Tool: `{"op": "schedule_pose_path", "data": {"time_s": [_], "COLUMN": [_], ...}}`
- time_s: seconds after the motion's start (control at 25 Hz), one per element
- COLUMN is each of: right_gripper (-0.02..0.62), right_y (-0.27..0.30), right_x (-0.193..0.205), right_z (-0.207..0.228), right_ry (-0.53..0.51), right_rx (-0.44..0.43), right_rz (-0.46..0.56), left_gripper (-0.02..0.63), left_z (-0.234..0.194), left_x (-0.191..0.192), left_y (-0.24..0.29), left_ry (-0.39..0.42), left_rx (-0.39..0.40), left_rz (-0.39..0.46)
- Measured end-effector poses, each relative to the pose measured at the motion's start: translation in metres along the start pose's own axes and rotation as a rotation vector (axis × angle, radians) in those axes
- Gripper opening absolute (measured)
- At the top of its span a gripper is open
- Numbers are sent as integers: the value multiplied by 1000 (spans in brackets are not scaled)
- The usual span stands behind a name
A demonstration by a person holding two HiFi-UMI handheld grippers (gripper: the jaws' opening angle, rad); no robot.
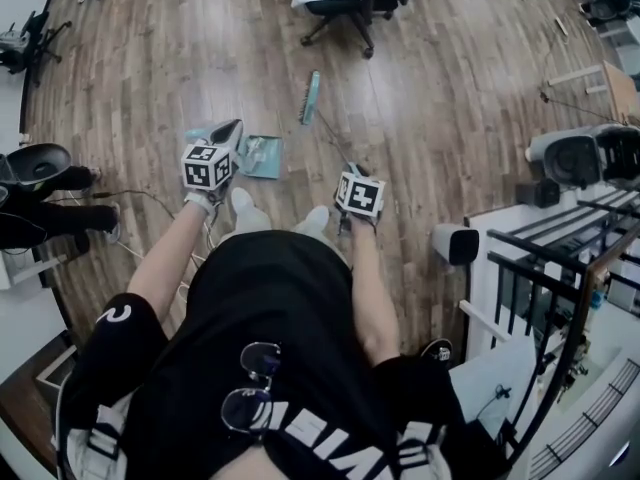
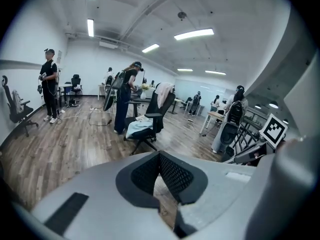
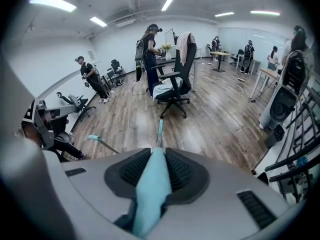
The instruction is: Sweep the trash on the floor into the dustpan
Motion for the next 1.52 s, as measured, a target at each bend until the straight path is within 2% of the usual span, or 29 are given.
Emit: {"op": "schedule_pose_path", "data": {"time_s": [0.12,0.24,0.56,1.08,1.24,1.36,1.52], "right_gripper": [84,84,84,84,84,84,84], "right_y": [4,5,5,8,7,8,6], "right_x": [5,5,8,20,28,26,26], "right_z": [0,4,-9,-9,0,-3,1], "right_ry": [25,11,19,42,35,51,48], "right_rx": [-33,-15,-35,4,64,44,71], "right_rz": [-19,-7,-49,-103,-142,-113,-112], "left_gripper": [-2,-2,-2,-2,-2,-2,-2], "left_z": [3,4,-7,-10,-7,-2,2], "left_x": [-5,-7,-1,10,10,10,7], "left_y": [-2,-7,-13,-2,5,9,13], "left_ry": [25,62,40,34,35,39,43], "left_rx": [-16,-28,-37,22,43,57,73], "left_rz": [6,6,3,-36,-43,-48,-48]}}
Point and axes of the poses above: the fingertips, and each gripper's own axes: y forward along the fingers, z to its right, x out of its underside, the point moved 6 cm from there along -y, backward along the fingers, and after that the axes turned 14 degrees about x, right-handed, at the moved point
